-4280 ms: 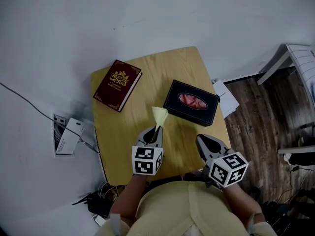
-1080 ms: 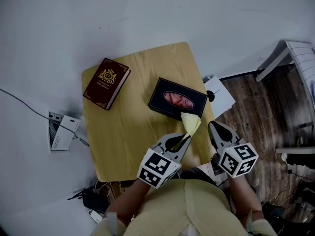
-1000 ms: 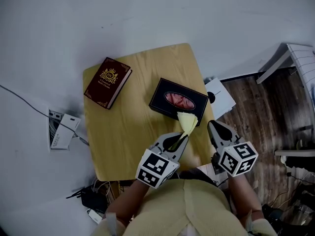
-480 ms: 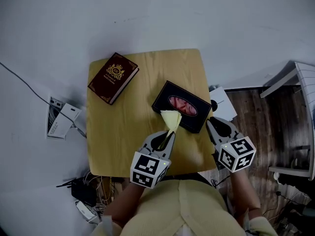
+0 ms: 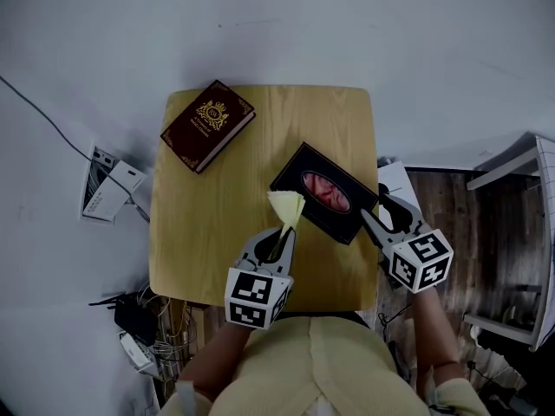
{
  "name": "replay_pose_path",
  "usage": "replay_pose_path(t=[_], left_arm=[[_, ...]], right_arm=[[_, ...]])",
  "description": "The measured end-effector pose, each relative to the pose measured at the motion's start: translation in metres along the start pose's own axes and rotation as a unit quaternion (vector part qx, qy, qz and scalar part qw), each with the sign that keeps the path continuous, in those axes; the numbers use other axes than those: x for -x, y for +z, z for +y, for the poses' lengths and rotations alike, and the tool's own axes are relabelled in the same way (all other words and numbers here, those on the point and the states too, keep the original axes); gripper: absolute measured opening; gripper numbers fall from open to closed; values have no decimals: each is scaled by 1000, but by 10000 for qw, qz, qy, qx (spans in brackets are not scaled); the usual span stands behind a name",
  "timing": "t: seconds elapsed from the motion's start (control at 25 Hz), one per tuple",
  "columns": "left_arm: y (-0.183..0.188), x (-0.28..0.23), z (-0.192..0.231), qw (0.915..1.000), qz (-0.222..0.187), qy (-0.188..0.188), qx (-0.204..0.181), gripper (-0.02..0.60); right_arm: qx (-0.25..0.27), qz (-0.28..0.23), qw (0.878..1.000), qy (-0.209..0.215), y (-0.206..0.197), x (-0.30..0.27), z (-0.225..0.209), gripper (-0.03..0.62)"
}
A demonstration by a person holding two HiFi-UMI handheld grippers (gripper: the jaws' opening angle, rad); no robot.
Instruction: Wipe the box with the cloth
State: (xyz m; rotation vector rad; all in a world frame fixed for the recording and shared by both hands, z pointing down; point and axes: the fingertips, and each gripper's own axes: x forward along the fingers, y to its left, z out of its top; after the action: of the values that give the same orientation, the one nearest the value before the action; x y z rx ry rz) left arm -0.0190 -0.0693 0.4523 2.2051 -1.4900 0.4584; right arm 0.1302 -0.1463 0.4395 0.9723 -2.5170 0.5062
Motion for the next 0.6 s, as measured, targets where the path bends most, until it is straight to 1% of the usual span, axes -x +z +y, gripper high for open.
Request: replay_pose_path(t=[0.12, 0.28, 0.44, 0.6], left_arm=[[-1, -1, 4, 9998, 14, 181, 60, 29], [-1, -4, 5, 9995, 46, 296, 107, 29], [-4, -9, 4, 9994, 115, 302, 121, 29], [-4, -18, -1, 9996, 180, 208, 86, 29]], right_arm=[[12, 54, 9999, 95, -2, -7, -4, 213], [-11, 31, 9998, 214, 1, -11, -10, 229], [-34, 144, 9991, 394, -3, -18, -10, 235], [-111, 235, 9983, 523, -7, -21, -9, 235]])
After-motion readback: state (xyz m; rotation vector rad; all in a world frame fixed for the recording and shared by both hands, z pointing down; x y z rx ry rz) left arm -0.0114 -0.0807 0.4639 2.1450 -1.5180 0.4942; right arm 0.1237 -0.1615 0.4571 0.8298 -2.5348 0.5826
